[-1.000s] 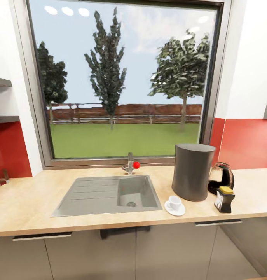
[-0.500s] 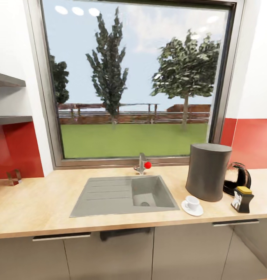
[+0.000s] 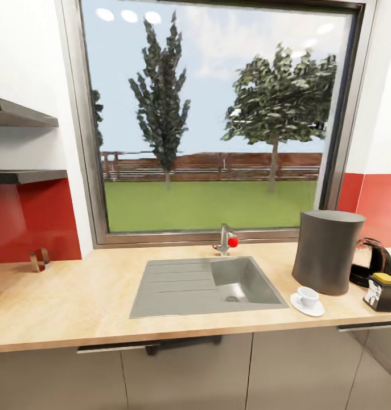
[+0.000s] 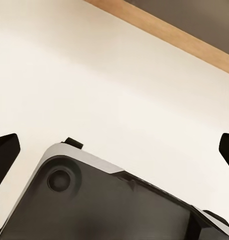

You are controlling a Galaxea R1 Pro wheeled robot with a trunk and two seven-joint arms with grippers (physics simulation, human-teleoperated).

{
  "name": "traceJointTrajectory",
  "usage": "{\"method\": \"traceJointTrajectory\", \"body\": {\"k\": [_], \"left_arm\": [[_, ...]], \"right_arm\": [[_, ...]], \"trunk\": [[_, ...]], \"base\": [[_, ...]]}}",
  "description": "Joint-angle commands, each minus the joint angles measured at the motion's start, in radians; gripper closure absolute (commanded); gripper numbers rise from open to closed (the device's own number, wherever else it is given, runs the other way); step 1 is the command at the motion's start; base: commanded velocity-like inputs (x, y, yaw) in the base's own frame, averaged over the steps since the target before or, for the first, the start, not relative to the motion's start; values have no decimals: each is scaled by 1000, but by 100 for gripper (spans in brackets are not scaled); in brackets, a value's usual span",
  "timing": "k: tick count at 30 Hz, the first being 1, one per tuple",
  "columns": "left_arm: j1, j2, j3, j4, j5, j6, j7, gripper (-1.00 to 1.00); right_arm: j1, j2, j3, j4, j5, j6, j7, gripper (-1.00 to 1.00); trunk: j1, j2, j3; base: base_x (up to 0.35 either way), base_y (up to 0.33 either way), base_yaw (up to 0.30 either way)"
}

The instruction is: Set up a coffee station on the kitchen countertop: keep the coffee maker on the countertop, move the bottle of coffee from the kitchen shelf to the counter next to the coffee maker, place a paper coffee filter on top of the coffee maker, put the saucer next to the coffee maker with the coffee cup on the saucer, and place the electric kettle next to the coffee maker.

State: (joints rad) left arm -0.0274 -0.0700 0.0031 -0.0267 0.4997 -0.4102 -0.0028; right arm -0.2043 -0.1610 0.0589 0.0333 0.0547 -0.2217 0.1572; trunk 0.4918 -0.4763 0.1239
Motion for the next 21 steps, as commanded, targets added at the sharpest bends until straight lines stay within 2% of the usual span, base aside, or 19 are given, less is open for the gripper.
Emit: {"method": "traceJointTrajectory", "body": {"k": [1, 21], "left_arm": [[0, 0, 0, 1, 2, -2, 0, -100], [0, 0, 0, 1, 3, -3, 0, -100]], "right_arm": [[-1, 0, 5, 4, 5, -7, -1, -100], [-1, 0, 4, 4, 5, -7, -2, -100]], "trunk": [[0, -1, 0], [0, -1, 0]], "base": [[0, 342, 0], [0, 342, 0]]}}
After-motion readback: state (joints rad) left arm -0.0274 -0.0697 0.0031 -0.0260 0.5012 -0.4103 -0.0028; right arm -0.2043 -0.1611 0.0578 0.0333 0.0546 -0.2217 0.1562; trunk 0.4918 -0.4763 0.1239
